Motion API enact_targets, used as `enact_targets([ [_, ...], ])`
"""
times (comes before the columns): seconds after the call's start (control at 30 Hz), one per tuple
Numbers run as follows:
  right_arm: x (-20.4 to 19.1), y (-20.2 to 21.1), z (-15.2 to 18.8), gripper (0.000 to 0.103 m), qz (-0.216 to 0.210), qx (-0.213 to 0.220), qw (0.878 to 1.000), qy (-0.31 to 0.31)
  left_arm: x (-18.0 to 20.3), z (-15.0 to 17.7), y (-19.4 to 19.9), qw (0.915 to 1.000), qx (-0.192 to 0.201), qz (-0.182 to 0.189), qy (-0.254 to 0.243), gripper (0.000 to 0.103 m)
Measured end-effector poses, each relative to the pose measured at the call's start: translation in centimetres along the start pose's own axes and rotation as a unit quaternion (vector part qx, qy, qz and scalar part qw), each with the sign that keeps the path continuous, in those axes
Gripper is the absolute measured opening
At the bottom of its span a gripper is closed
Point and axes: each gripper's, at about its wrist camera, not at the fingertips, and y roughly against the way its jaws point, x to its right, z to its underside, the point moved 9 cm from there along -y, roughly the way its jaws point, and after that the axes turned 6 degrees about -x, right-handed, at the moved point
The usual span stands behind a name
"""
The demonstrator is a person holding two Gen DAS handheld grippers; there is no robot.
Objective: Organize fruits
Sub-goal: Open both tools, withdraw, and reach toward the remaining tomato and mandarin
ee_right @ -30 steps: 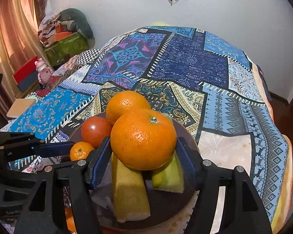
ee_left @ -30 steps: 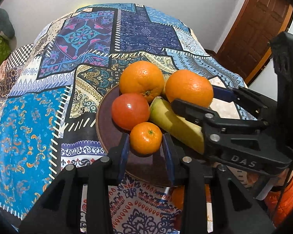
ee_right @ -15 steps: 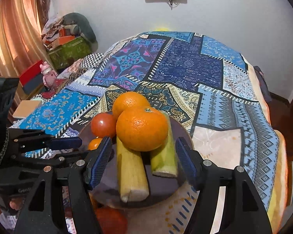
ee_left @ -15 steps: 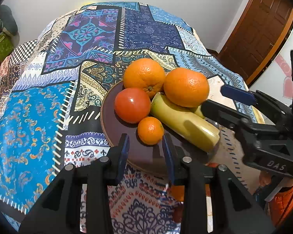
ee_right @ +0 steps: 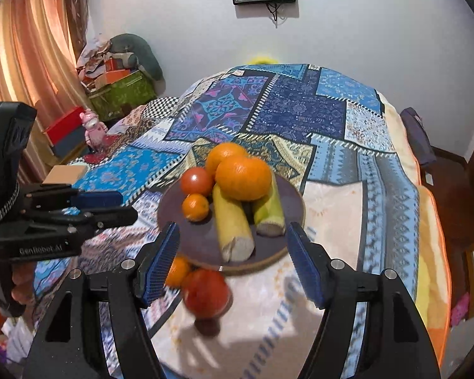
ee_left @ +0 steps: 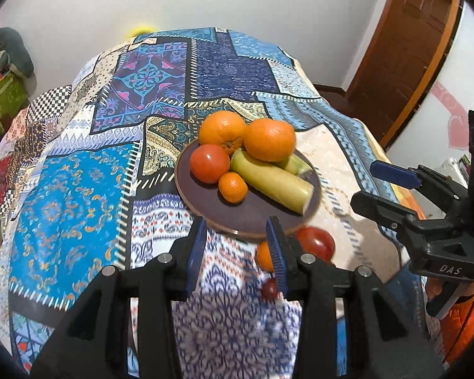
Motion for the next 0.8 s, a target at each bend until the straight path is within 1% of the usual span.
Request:
enact_targets([
  [0.13, -0.7, 0.2, 1.7, 0.068, -0.008, -0.010, 1.000, -0.005, 0.3, 1.5, 1.0, 1.0000, 0.002, -0.001, -0.003, 0.049],
  [0.27, -0.9, -0.5, 3.5, 0.068, -0.013, -0.027, 1.000, -0.009, 0.3, 3.2, 0.9, 1.0000, -0.008, 0.001, -0.002, 0.050],
  [0.5, -1.1, -3.8, 5.6, 0.068, -0.033, -0.075, 0.996, -0.027, -0.4, 5.6, -0.9, 0.9992, -0.039, 0.003, 0.011, 0.051],
  [0.6, -1.1, -5.2, 5.8, 0.068, -0.036, -0.089, 0.995, -0.026, -0.5, 5.8, -1.5, 0.9988, -0.045, 0.010, 0.018, 0.051],
  [0.7, -1.6, -5.7, 6.0, 0.067, -0.039, -0.096, 0.994, -0.022, -0.4, 5.7, -1.8, 0.9989, -0.045, 0.007, 0.014, 0.051],
  [0.8, -1.9, -6.2, 6.1, 0.062, -0.046, -0.102, 0.994, -0.019, -0.2, 5.4, -1.9, 0.9990, -0.043, 0.007, 0.008, 0.051],
])
